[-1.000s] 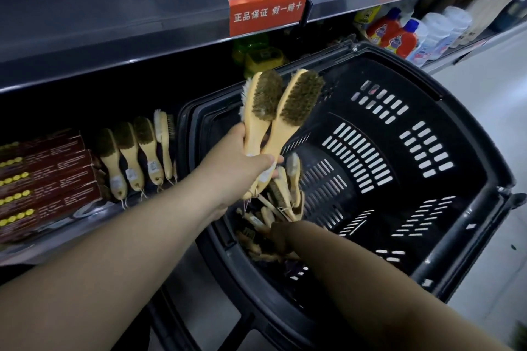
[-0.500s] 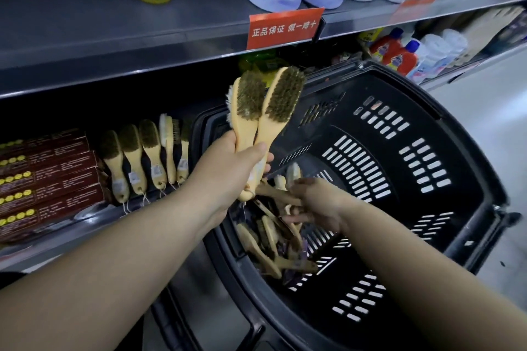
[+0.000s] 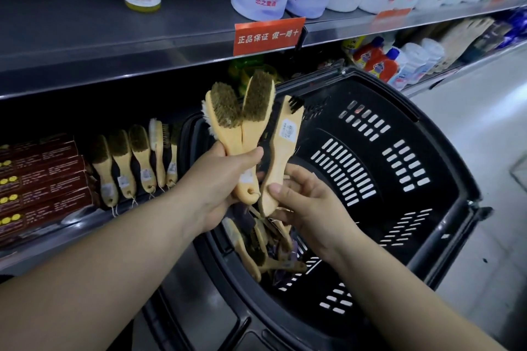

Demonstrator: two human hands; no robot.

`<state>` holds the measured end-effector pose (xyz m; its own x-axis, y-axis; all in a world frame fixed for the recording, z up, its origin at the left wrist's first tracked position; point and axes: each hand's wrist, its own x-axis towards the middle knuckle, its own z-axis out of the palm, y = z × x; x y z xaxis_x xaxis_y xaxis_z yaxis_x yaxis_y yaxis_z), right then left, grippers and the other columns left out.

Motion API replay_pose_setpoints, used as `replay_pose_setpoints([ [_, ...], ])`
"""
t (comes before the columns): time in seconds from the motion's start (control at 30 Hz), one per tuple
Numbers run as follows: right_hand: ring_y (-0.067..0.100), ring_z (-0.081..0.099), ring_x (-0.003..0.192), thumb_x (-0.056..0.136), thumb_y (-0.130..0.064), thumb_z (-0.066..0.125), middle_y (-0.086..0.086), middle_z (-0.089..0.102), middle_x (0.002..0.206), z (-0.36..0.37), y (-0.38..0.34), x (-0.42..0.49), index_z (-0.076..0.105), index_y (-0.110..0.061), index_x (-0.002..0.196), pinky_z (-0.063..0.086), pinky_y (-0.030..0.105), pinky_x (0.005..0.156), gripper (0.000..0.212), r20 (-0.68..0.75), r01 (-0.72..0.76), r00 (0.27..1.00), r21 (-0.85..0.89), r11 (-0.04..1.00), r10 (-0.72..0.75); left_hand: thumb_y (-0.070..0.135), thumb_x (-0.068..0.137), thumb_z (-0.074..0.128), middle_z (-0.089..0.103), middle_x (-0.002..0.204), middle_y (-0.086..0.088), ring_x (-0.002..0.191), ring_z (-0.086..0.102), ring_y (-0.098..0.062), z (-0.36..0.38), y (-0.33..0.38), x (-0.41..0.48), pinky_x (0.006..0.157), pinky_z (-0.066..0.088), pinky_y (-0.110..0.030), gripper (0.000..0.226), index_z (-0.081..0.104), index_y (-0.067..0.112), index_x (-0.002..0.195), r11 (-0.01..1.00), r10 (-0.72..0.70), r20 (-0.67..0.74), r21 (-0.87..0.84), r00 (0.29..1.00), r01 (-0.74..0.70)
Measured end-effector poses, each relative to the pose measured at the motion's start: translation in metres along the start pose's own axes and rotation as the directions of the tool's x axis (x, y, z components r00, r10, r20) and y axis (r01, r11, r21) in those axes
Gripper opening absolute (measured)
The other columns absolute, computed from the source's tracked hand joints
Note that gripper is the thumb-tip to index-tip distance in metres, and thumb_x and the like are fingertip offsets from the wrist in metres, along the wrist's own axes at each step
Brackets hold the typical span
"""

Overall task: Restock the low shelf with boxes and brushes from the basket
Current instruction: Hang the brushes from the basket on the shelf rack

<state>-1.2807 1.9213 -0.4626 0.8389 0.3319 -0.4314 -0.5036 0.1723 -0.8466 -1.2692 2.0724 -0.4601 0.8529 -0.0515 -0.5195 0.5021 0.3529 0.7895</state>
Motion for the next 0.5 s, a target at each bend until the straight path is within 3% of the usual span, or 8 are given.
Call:
replay_pose_setpoints([
  [0.1,0.010,0.064,0.068,0.076,-0.013,0.071,0.004,0.063,0.076,-0.002,0.002,0.000,0.067,-0.017,0.095,0.053,0.019,0.060,0.021,-0.035,0.083,0.995,-0.303,0.949,-0.098,0.019,0.088,0.063,0.071,0.100,0.000,0.089,0.068,-0.018,-0.001,0.000,-0.003,0.068,0.056,-0.034,0.027,0.057,0.030,0.111,0.999,-0.026,0.064,0.044,0.998,0.023],
  [0.2,0.006,0.060,0.063,0.082,-0.013,0.068,0.008,0.062,0.074,-0.003,0.001,0.001,0.069,-0.014,0.095,0.052,0.017,0.062,0.012,0.000,0.131,0.989,-0.432,0.892,-0.145,0.015,0.080,0.071,0.072,0.096,-0.002,0.089,0.068,-0.023,-0.004,0.001,-0.004,0.079,0.054,-0.044,0.035,0.058,0.028,0.109,0.986,-0.023,0.048,0.165,0.999,0.015],
  [0.33,0.010,0.056,0.070,0.097,-0.014,0.048,0.000,0.061,0.073,-0.001,-0.008,0.006,0.067,-0.011,0.088,0.051,0.029,0.072,0.021,0.086,0.186,0.982,-0.588,0.787,-0.168,0.008,0.071,0.077,0.074,0.087,0.002,0.079,0.069,-0.013,-0.012,0.007,0.001,0.061,0.052,-0.027,0.037,0.062,0.025,0.101,0.972,0.004,0.025,0.233,1.000,-0.010],
  [0.43,0.010,0.056,0.066,0.100,-0.012,0.038,0.000,0.061,0.071,-0.004,-0.009,0.023,0.063,-0.011,0.081,0.049,0.023,0.068,0.031,0.072,0.106,0.994,-0.427,0.898,-0.083,0.003,0.067,0.079,0.074,0.084,0.002,0.079,0.069,-0.011,-0.017,0.010,0.004,0.064,0.049,-0.024,0.040,0.065,0.021,0.099,0.967,0.057,-0.024,0.251,0.998,-0.050],
  [0.5,0.011,0.058,0.065,0.100,-0.011,0.033,0.005,0.061,0.076,-0.008,0.007,0.042,0.061,-0.008,0.087,0.050,0.020,0.065,0.031,0.032,-0.042,0.997,-0.474,0.879,0.065,0.001,0.067,0.078,0.074,0.082,0.003,0.078,0.069,-0.010,-0.021,0.013,0.006,0.066,0.048,-0.025,0.039,0.064,0.022,0.097,0.956,0.111,-0.068,0.280,0.992,-0.087],
])
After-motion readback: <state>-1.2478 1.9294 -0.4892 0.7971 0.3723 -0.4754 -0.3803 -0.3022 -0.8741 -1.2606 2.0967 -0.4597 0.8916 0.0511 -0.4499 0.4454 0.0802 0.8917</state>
